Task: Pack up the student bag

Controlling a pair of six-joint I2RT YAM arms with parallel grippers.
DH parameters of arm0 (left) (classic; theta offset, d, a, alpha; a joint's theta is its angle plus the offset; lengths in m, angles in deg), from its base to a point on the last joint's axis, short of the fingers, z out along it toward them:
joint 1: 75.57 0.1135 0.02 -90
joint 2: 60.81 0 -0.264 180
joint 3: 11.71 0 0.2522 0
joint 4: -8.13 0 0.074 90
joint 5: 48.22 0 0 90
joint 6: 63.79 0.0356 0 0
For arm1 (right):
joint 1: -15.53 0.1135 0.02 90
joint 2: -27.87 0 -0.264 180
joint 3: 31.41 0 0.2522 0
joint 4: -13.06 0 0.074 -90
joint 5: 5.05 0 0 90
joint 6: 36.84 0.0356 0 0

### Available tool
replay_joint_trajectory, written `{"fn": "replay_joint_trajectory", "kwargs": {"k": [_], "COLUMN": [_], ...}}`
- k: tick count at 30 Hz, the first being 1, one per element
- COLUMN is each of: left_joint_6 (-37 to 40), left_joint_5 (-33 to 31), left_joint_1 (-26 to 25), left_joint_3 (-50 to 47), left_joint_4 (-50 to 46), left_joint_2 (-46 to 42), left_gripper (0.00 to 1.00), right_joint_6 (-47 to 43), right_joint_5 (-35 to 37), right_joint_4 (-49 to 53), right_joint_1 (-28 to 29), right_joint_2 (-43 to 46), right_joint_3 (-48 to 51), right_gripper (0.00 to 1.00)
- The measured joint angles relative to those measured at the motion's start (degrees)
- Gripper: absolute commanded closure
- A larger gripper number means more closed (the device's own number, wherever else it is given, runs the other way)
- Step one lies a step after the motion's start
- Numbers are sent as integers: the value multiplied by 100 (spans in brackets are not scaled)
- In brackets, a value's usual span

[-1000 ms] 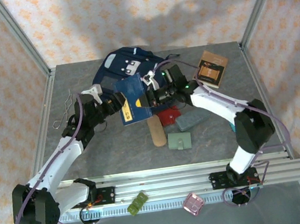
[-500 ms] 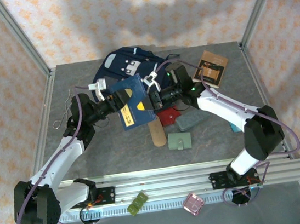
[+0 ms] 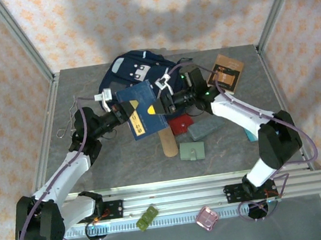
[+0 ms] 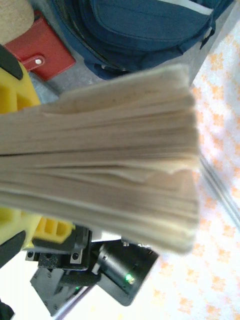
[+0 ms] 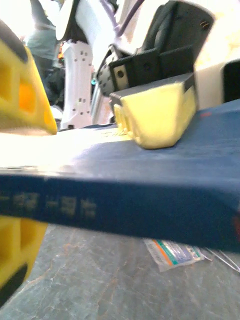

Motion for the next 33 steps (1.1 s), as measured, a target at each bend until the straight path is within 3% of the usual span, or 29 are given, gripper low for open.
{"fn": "replay_joint_trajectory", "kwargs": {"k": [5,11,15,19,23,28,30,33], "left_joint_6": [-831,-1705,-1867,-1987,-2028,-2022,-2022,-2020], "left_joint_5": [-649,-1331,-1722,-2085,-2564,-2979,-3099,-3163], "left_joint_1": [15,-92,-579,-896,-1008,-1032,-1032,-1032], "left_joint_3": [-282,-448,-448,-507,-717,-780,-780,-780], "left_joint_4": [905,2170,2653,3198,3541,3628,3668,3742], "left_joint_2": [92,420,590,745,763,761,761,763], "left_gripper": [100,100,100,100,100,100,100,100], "right_joint_6": [734,1952,2632,3023,3259,3318,3314,3300], "right_joint_5": [166,625,1010,1370,1556,1720,1790,1945], "right_joint_4": [-1143,-2870,-3764,-4291,-4531,-4577,-4572,-4524], "right_joint_1": [-66,-61,-42,15,85,256,315,352], "right_joint_2": [463,863,866,868,868,879,885,885], "right_joint_3": [785,1711,1982,1982,1982,2035,2092,2149], "right_gripper": [48,45,48,57,48,48,52,71]}}
